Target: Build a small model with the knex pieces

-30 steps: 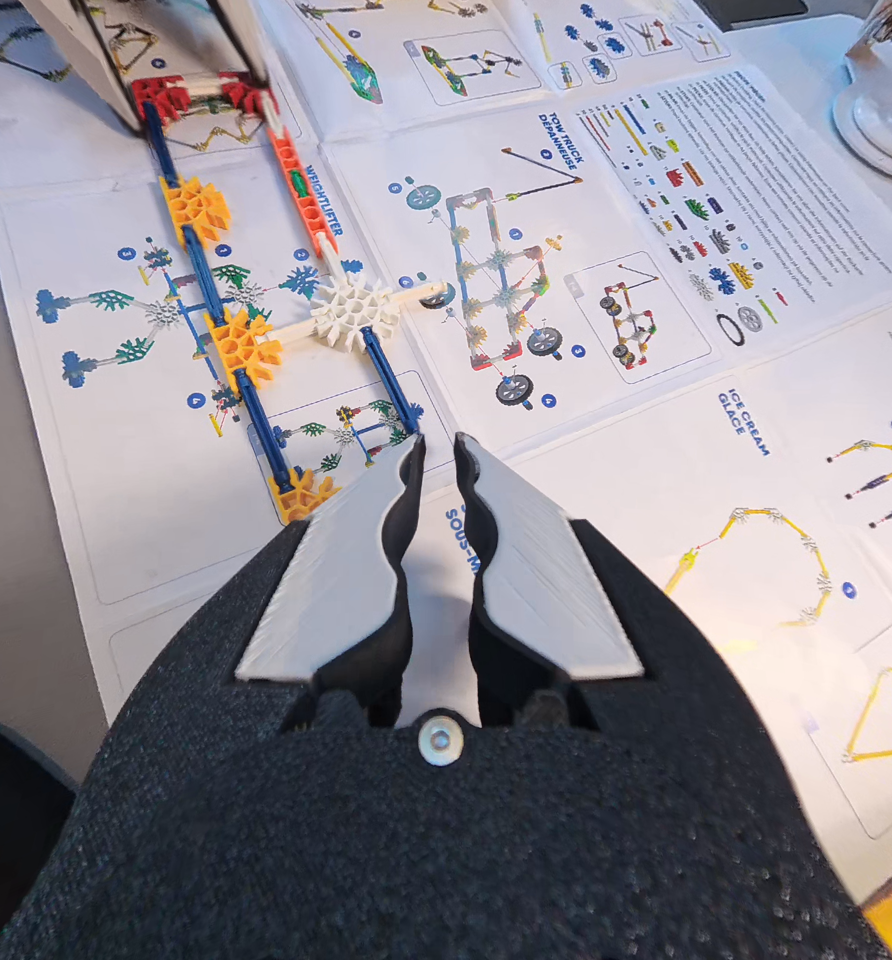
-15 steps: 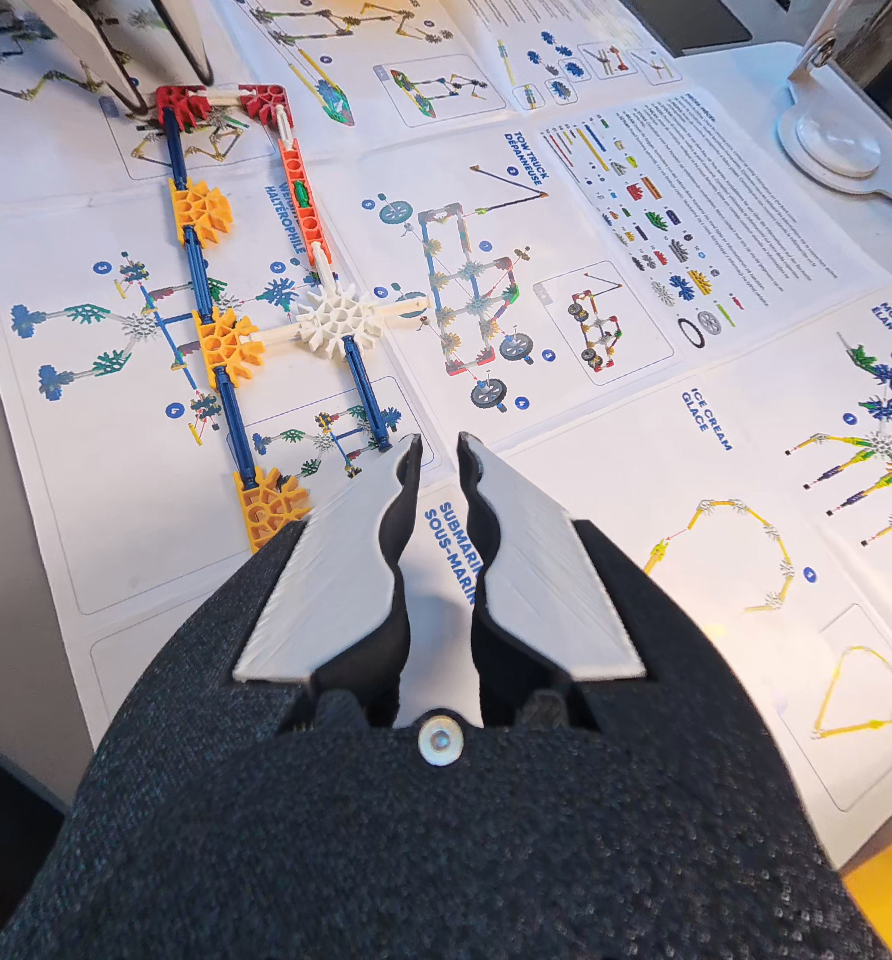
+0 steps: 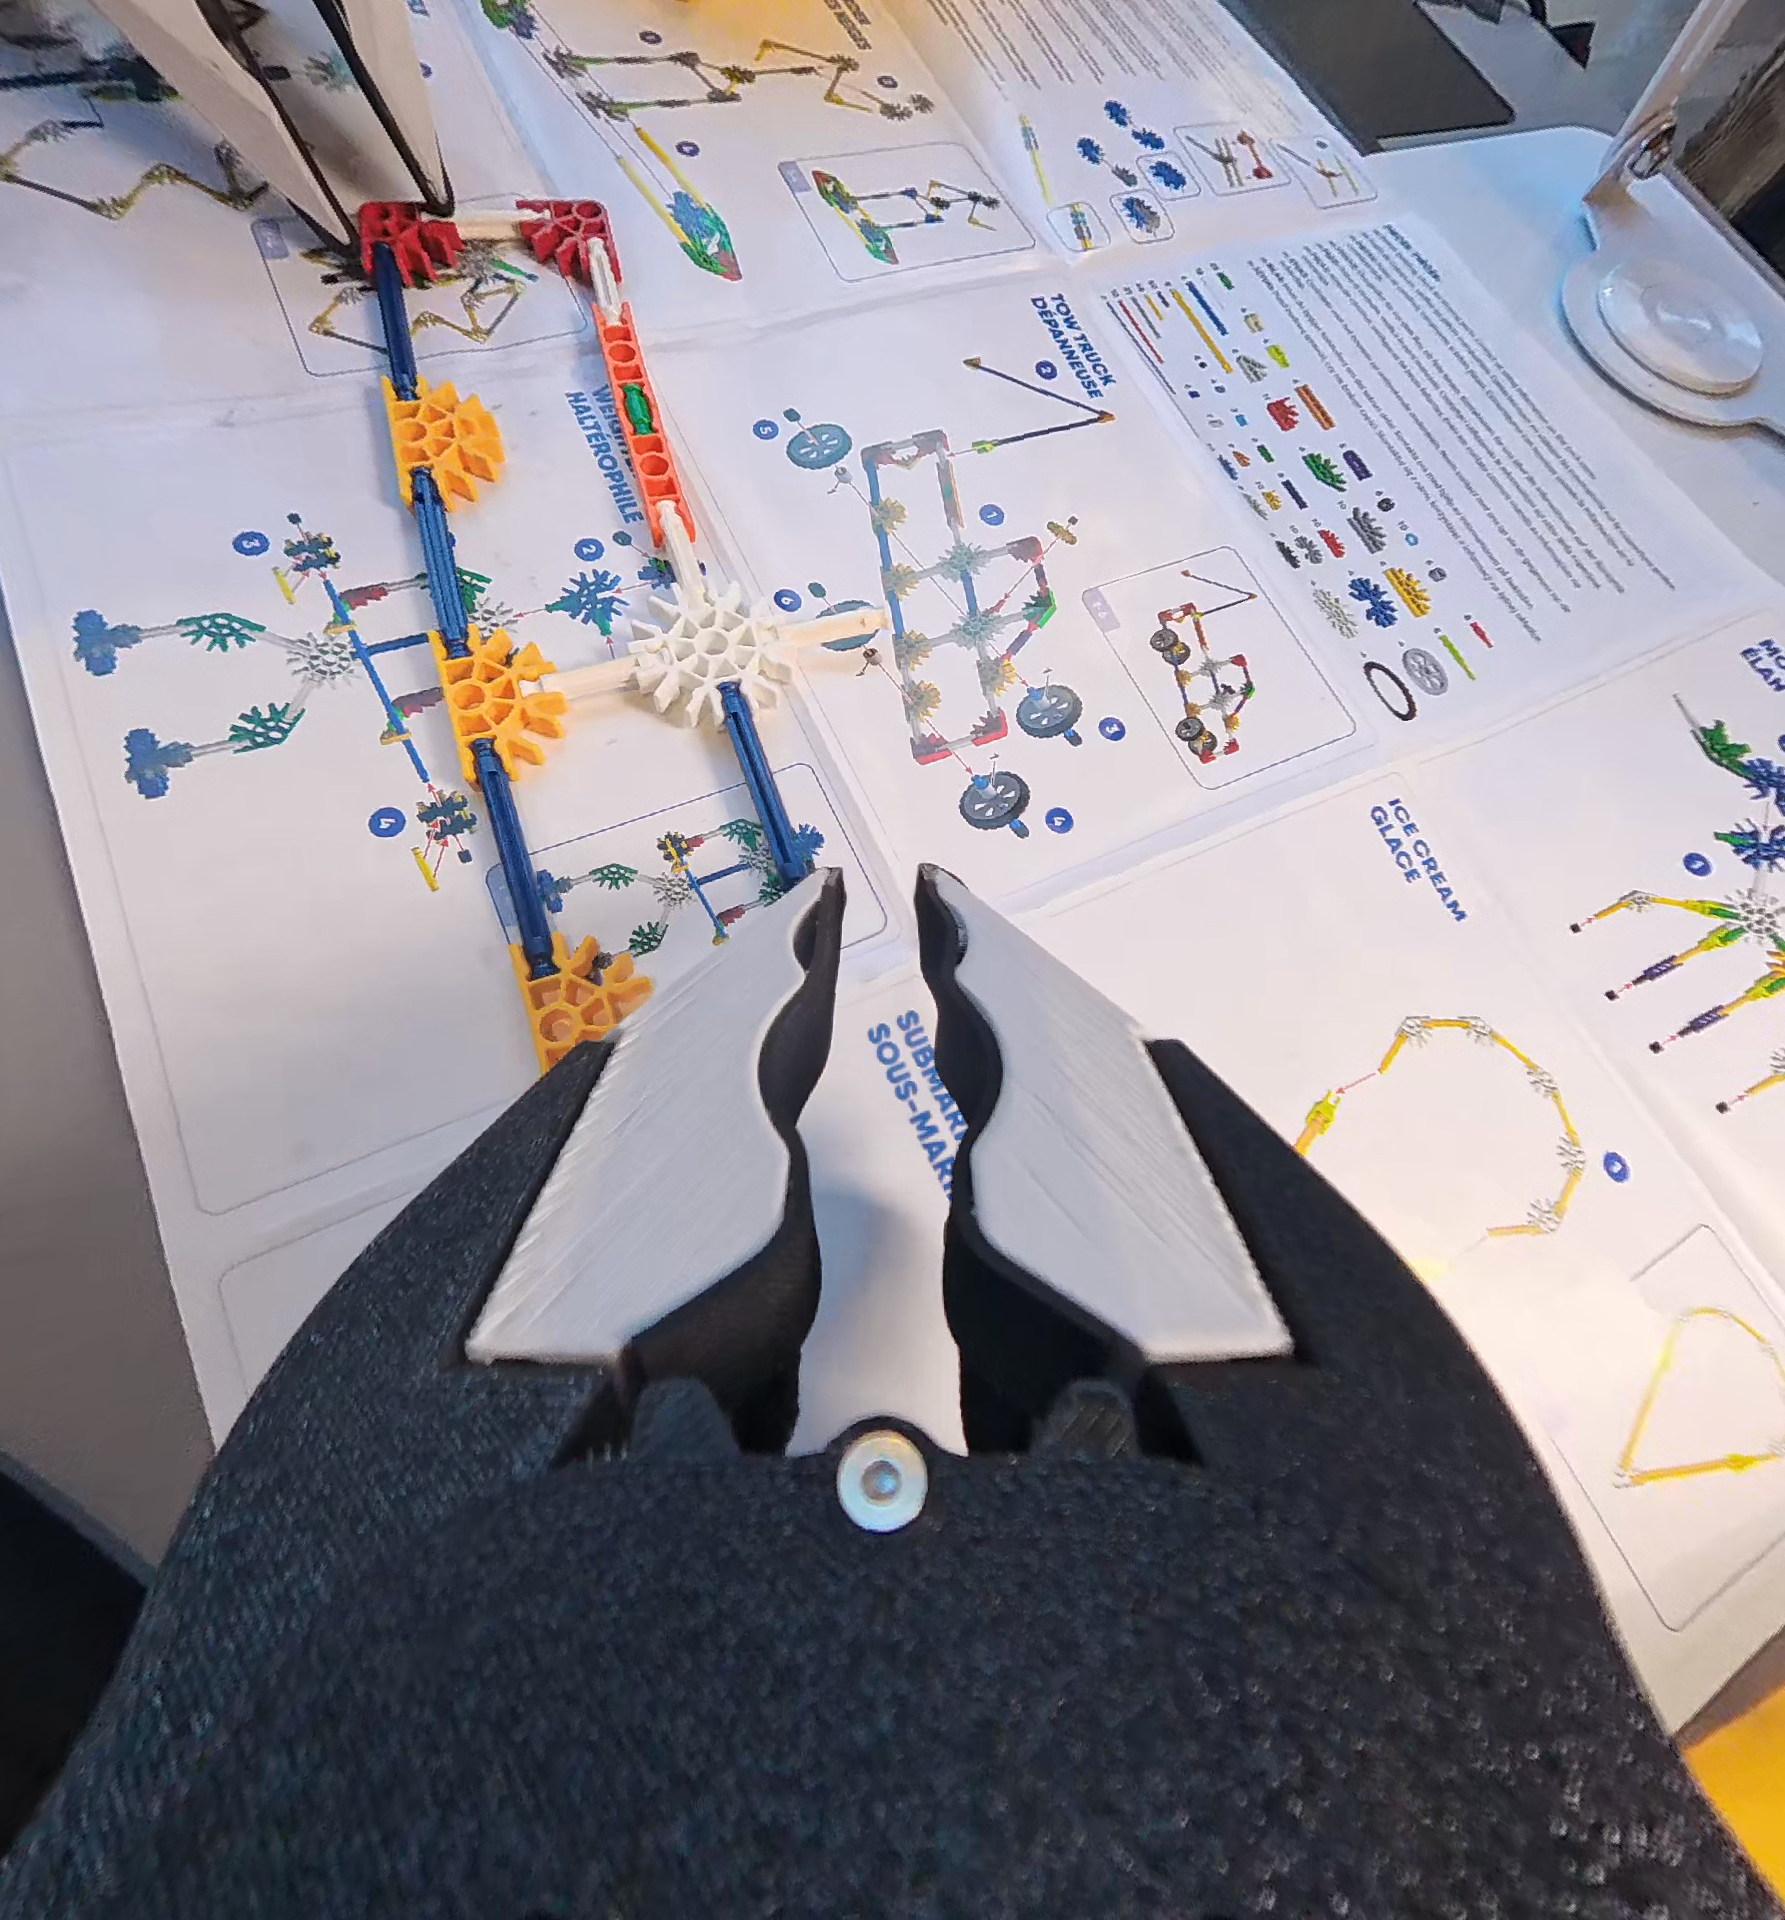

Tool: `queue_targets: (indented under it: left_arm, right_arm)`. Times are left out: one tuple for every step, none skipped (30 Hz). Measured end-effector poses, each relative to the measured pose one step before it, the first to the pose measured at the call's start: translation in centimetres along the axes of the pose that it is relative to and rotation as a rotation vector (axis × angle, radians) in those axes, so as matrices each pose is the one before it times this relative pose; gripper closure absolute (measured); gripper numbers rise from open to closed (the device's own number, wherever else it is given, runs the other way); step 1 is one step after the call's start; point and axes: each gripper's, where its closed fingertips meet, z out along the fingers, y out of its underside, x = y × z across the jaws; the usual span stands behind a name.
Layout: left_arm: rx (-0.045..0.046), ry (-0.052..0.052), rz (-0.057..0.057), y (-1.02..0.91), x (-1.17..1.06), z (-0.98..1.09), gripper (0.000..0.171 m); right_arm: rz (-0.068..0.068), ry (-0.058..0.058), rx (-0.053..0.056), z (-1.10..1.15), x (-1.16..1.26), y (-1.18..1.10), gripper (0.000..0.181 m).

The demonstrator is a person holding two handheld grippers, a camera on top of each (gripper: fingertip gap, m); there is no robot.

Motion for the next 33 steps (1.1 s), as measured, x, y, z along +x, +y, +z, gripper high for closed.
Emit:
queue_targets:
  left_arm:
    - [-0.00535,-0.001,0.0048,0.018,0.043,-0.021,0.153]
    - [-0.00399,-0.0012,0.0031,0.015,0.022,-0.02,0.153]
    - [-0.0025,-0.0017,0.0019,-0.003,0.0,-0.006,0.153]
    - [-0.00198,-0.0008,0.001,-0.005,0.007,-0.004,0.153]
    - [-0.00176,-0.001,0.0012,0.005,0.0,-0.001,0.153]
    - [-0.00157,-0.0006,0.0023,0.0,0.014,-0.015,0.154]
    - [-0.00112,0.0007,0.0035,-0.002,0.04,-0.021,0.154]
    - [0.00013,0.0034,0.0034,-0.007,0.085,-0.039,0.154]
    - [0.00134,0.0067,0.0021,-0.024,0.113,-0.064,0.154]
    - [0.00218,0.0079,0.0007,-0.02,0.112,-0.107,0.152]
    - [0.00577,0.0024,-0.0013,-0.047,-0.008,-0.17,0.151]
    - [0.0106,-0.0027,-0.0046,-0.107,-0.112,-0.227,0.149]
    - [0.01262,-0.0042,-0.0071,-0.146,-0.17,-0.235,0.147]
    - [0.01035,-0.0069,-0.0065,-0.094,-0.203,-0.192,0.145]
    - [0.00534,-0.0104,-0.0033,-0.007,-0.238,-0.142,0.142]
    - [0.00035,-0.0094,-0.001,0.078,-0.203,-0.046,0.139]
    - [-0.00196,-0.008,-0.0013,0.139,-0.179,0.025,0.136]
    - [-0.00338,-0.0056,-0.003,0.164,-0.143,0.086,0.133]
    - [-0.0041,-0.0034,-0.0054,0.163,-0.125,0.13,0.13]
    - [-0.0027,-0.0045,-0.0073,0.14,-0.142,0.133,0.126]
    - [-0.0017,-0.0044,-0.0077,0.117,-0.153,0.109,0.122]
    - [-0.00095,-0.0011,-0.0067,0.092,-0.089,0.092,0.12]
    - [0.00031,-0.0015,-0.0056,0.067,-0.088,0.061,0.117]
    - [0.00177,-0.0029,-0.0056,0.035,-0.104,0.052,0.115]
    - [0.00265,-0.0001,-0.0061,0.015,-0.063,0.052,0.114]
    - [0.00331,0.0013,-0.0057,-0.004,-0.027,0.045,0.112]
    - [0.00336,0.0012,-0.0044,-0.004,-0.03,0.057,0.111]
    - [0.00211,0.0022,-0.0036,-0.001,0.017,0.068,0.11]
    - [-0.00002,0.0022,-0.0024,0.023,0.021,0.07,0.11]
    - [-0.0001,0.0003,-0.0005,0.005,0.019,0.065,0.109]
    - [0.00178,-0.0001,0.0009,-0.044,0.014,0.041,0.109]
    - [0.00242,0.0001,0.0011,-0.064,0.022,0.027,0.109]
    - [0.00226,0.0004,0.0013,-0.06,0.033,0.022,0.109]
  right_arm:
    - [-0.001,-0.0005,-0.0002,0.008,-0.031,-0.012,0.168]
    - [0.0002,-0.0007,-0.0002,0.012,-0.014,0.004,0.168]
    - [0.0006,-0.0004,-0.0002,0.014,-0.003,0.005,0.168]
    - [0.0005,0.0003,0.0,0.014,0.008,0.016,0.168]
    - [0.0008,-0.0001,-0.0009,0.018,0.009,0.022,0.168]
    - [0.0007,-0.0003,-0.0008,0.016,-0.004,0.021,0.168]
    - [0.0002,-0.0007,-0.0009,0.012,-0.015,0.036,0.168]
    - [-0.0002,0.0002,-0.0008,0.008,0.001,0.012,0.168]
    - [0.0,-0.0003,-0.0005,-0.005,-0.005,0.021,0.168]
    - [0.0003,-0.0012,-0.0005,0.003,-0.021,0.014,0.168]
    - [-0.0003,-0.0012,-0.0008,-0.007,-0.025,0.011,0.168]
    - [-0.0015,-0.0007,0.0,-0.005,-0.029,-0.002,0.168]
    - [-0.0016,-0.0013,0.0005,-0.008,-0.034,-0.016,0.168]
    - [-0.0012,-0.0023,0.0009,0.008,-0.054,-0.02,0.168]
    - [-0.0008,-0.0032,0.0002,0.012,-0.07,-0.018,0.168]
    - [-0.0011,-0.0033,-0.0005,0.025,-0.075,0.015,0.168]
    - [-0.0013,-0.0027,-0.0013,0.035,-0.057,0.028,0.168]
    - [-0.0011,-0.0021,-0.0017,0.025,-0.05,0.04,0.168]
    - [-0.001,-0.0017,-0.0014,0.022,-0.033,0.03,0.168]
    - [-0.001,-0.0011,-0.0009,0.01,-0.031,0.021,0.168]
    - [-0.0001,-0.0016,-0.0009,-0.002,-0.023,0.035,0.168]
    - [0.0002,-0.0011,-0.0006,0.002,-0.009,0.03,0.168]
    - [0.0003,-0.0006,-0.0003,0.0,0.009,0.02,0.168]
    - [0.0006,-0.0011,-0.0004,0.003,-0.012,0.028,0.168]
    - [-0.0001,-0.0017,-0.0004,0.01,-0.026,0.021,0.168]
    - [-0.0005,-0.0019,-0.0007,0.022,-0.029,0.026,0.168]
    - [-0.0007,-0.002,-0.0013,0.023,-0.038,0.028,0.168]
    - [-0.0011,-0.0017,-0.0017,0.025,-0.043,0.04,0.168]
    - [-0.0011,-0.0015,-0.0016,0.02,-0.039,0.031,0.168]
    - [-0.0008,-0.0013,-0.001,0.019,-0.027,0.016,0.168]
    - [-0.0006,-0.0012,-0.0006,0.013,-0.035,0.016,0.168]
    - [-0.0002,-0.0011,-0.0005,0.011,-0.015,0.008,0.168]
    - [0.0002,-0.0008,-0.0005,0.017,-0.016,0.016,0.168]
